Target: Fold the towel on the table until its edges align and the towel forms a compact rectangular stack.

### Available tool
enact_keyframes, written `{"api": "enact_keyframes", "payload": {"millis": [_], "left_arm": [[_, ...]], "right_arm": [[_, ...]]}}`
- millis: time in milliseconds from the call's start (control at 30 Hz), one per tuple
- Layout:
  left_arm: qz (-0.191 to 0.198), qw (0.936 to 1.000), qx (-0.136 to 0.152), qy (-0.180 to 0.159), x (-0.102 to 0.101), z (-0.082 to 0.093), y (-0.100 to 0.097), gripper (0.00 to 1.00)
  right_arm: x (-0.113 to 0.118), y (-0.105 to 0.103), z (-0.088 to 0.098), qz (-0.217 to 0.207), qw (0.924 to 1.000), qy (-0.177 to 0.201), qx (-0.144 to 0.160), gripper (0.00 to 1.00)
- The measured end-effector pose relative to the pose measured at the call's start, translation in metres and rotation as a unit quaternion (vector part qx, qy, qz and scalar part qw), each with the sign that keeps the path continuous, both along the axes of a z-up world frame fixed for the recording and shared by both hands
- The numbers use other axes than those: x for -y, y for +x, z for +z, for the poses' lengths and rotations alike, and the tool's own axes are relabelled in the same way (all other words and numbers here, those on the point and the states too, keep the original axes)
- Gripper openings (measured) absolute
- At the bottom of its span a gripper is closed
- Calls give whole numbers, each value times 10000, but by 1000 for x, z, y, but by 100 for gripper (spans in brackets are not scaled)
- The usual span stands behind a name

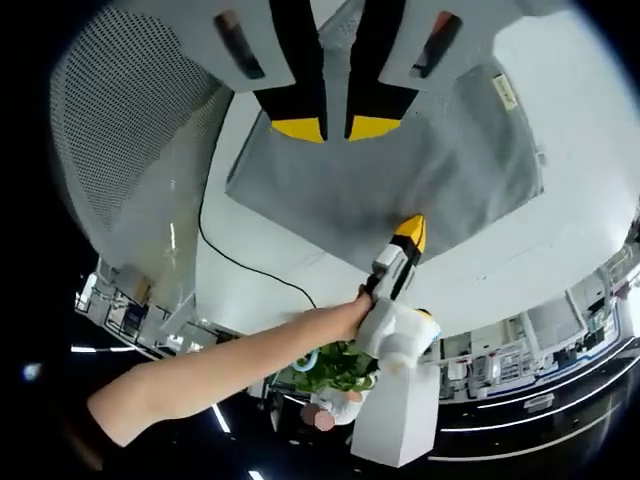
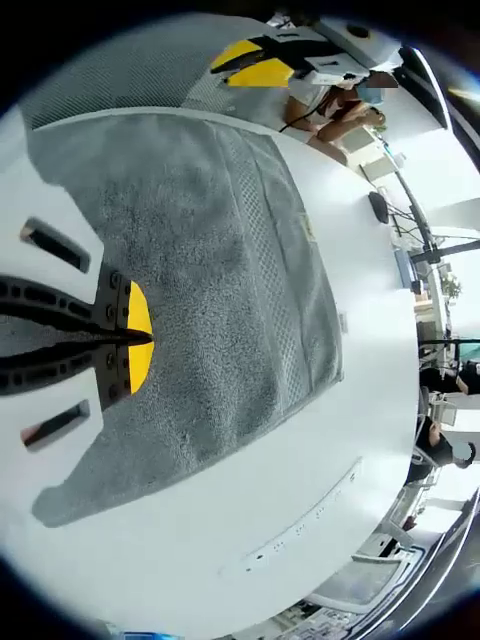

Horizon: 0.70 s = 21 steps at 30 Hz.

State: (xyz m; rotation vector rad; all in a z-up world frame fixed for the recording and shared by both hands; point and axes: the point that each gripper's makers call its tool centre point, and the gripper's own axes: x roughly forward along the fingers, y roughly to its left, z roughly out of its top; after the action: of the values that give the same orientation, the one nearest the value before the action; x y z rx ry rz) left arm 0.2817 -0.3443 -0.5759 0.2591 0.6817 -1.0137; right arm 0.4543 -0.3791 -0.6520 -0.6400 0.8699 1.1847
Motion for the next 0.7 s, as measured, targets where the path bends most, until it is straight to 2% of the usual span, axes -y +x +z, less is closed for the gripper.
{"api": "enact_keyframes", "payload": {"millis": [100, 167, 233, 267, 333, 433, 467, 500, 567, 600, 700], "left_arm": [[-53, 9999, -111, -53, 17, -11, 0, 1], [-57, 9997, -250, -39, 29, -23, -2, 1], [-128, 9991, -341, 198, 37, -39, -4, 1], [-149, 9988, -351, 299, 41, -44, -4, 1], [-218, 9986, -240, 427, 51, -54, -2, 1], [-300, 9980, -104, 541, 65, -64, 0, 1], [-343, 9972, -107, 657, 67, -68, -1, 1], [-547, 9932, -39, 1026, 65, -76, -3, 1], [-892, 9859, 191, 1401, 65, -85, -7, 1], [-976, 9851, 467, 1336, 69, -82, -5, 1], [-1001, 9832, 467, 1455, 64, -81, -9, 1]], "right_arm": [[17, 12, 3, -149, 9994, -167, 272, 0], [34, 27, 4, -598, 9968, -225, 482, 0], [49, 34, 2, -1021, 9934, -197, 491, 0], [56, 35, 2, -1101, 9923, -250, 519, 0], [70, 38, -1, -1097, 9908, -429, 662, 0], [78, 29, -10, -1081, 9921, -472, 439, 0], [79, 26, -12, -1015, 9927, -440, 487, 0], [76, 28, -9, -910, 9932, -327, 642, 0], [77, 26, -10, -1014, 9925, -350, 592, 0], [76, 25, -10, -1023, 9923, -357, 599, 0], [75, 25, -11, -884, 9921, -464, 757, 0]]}}
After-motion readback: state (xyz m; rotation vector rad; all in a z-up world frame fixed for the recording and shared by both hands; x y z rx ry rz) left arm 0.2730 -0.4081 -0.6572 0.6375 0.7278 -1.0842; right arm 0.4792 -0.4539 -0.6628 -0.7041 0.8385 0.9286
